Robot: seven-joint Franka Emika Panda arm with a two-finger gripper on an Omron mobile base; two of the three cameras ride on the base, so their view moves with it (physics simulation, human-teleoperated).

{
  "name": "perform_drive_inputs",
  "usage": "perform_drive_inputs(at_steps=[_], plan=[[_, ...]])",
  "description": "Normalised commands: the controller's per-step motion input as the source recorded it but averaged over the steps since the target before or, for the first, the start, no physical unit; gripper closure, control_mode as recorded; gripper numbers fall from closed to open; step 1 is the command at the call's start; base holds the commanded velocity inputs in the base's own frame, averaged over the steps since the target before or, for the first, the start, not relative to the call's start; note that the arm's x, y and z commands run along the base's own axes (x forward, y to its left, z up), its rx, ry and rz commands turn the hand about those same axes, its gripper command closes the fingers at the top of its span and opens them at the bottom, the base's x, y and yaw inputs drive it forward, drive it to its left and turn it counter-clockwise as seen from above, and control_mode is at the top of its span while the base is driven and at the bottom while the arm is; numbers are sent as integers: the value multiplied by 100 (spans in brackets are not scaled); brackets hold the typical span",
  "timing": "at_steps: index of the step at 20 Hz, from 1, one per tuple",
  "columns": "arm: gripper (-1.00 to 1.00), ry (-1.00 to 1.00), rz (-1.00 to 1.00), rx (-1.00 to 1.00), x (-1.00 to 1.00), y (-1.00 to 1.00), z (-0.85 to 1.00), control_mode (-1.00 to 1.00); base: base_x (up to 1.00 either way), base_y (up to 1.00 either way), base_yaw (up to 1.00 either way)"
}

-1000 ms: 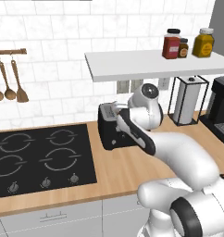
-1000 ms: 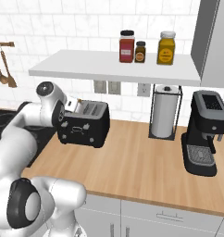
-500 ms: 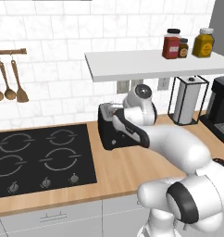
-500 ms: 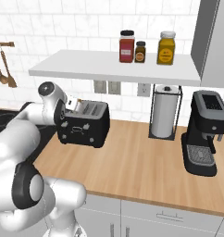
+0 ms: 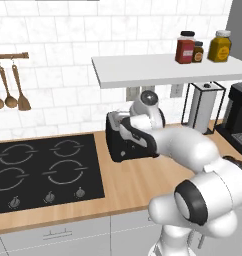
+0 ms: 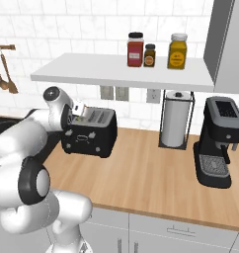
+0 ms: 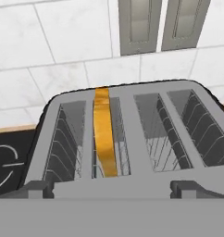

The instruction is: Start the toaster. Once the lever pops up, take the bread to the plate on the dining counter.

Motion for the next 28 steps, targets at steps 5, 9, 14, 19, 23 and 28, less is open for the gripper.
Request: perform_drive_inputs(at_steps=[5, 9, 14, 19, 23, 28], plan=[[-100, 0, 0, -2, 27, 1, -4, -100, 0, 0, 0], [-100, 1, 0, -2, 25, 0, -8, -100, 0, 0, 0], [-100, 1, 0, -3, 14, 0, -20, -100, 0, 0, 0], [-100, 5, 0, -3, 17, 7, -17, -100, 0, 0, 0], [-100, 2, 0, -1, 23, 4, -14, -100, 0, 0, 0], [-100, 0, 0, 0, 21, 0, -2, -100, 0, 0, 0]])
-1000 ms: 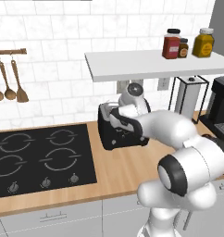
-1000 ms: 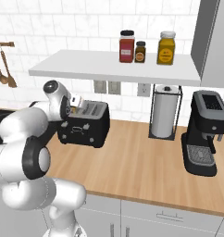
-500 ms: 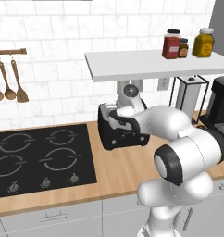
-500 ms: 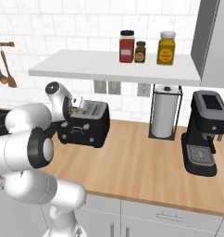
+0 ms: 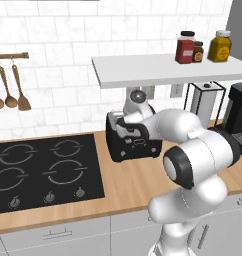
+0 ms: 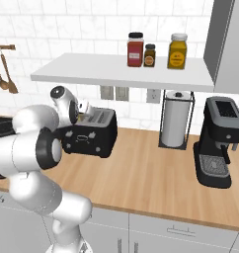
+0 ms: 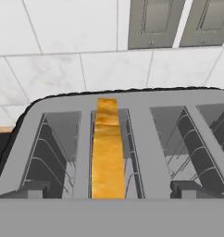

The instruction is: Start the toaster. Once the lever pops up, take the bread to the plate on the dining counter.

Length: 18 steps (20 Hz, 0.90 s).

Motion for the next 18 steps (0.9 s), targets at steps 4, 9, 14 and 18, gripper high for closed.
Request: perform_drive_inputs(at_steps=[4, 9, 14, 18], plan=[[100, 0, 0, 0, 11, 0, -2, -100, 0, 0, 0], [100, 0, 0, 0, 0, 0, -2, -100, 0, 0, 0], [100, 0, 0, 0, 0, 0, 0, -100, 0, 0, 0], [100, -3, 0, 0, -4, 0, 0, -100, 0, 0, 0]])
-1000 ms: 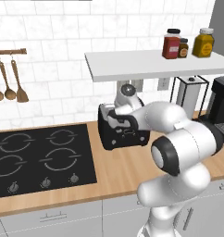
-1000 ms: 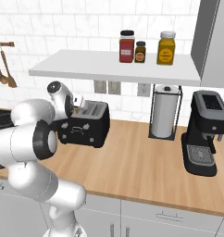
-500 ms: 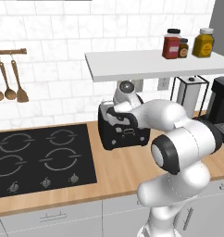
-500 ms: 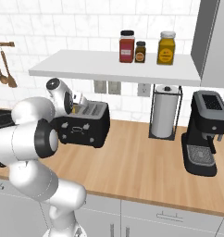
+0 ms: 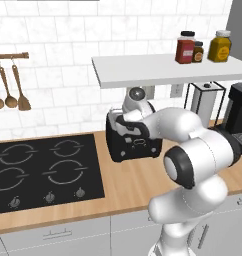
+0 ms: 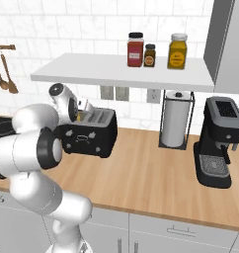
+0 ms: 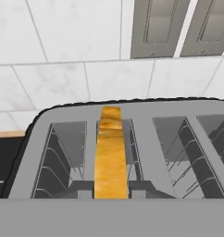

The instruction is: Start the toaster. Once the lever pops up, take the bread to the plate on the dining counter.

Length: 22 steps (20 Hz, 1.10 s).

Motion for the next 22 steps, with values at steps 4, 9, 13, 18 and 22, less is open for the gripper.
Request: perform_drive_inputs(at_steps=[4, 9, 13, 18, 22], plan=[[100, -21, 0, 0, -22, 0, 18, -100, 0, 0, 0], [100, -28, 0, 2, -28, 0, 40, -100, 0, 0, 0], [100, -29, 0, 2, -40, 0, 58, -100, 0, 0, 0], [100, -19, -1, 0, -75, -8, 60, -100, 0, 0, 0], [100, 5, -11, 0, -97, -42, 48, -100, 0, 0, 0]])
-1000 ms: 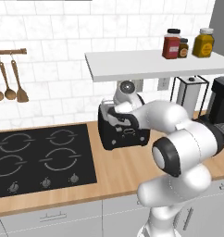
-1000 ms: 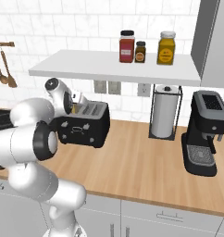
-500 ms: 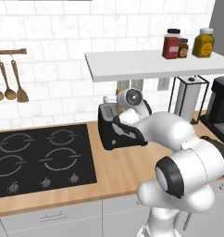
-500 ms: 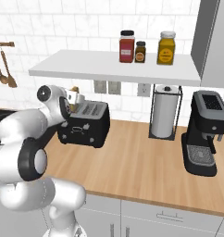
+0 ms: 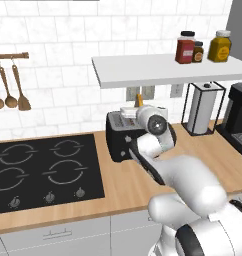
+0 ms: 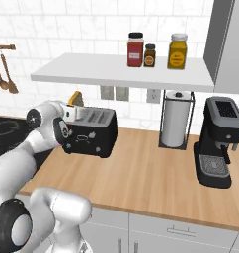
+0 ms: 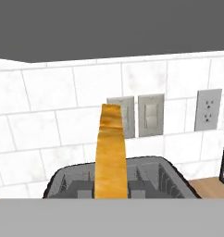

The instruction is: Start the toaster. Once the lever pops up, take the bread to the plate on the dining counter.

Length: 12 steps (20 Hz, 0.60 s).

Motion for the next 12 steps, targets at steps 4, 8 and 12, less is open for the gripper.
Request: perform_drive_inputs(at_steps=[4, 8, 12], plan=[[100, 20, -17, 0, -100, -59, 58, -100, 0, 0, 0], [100, 24, -9, 0, -100, -81, 65, -100, 0, 0, 0], [100, 0, -1, 5, -100, -86, 11, -100, 0, 0, 0]])
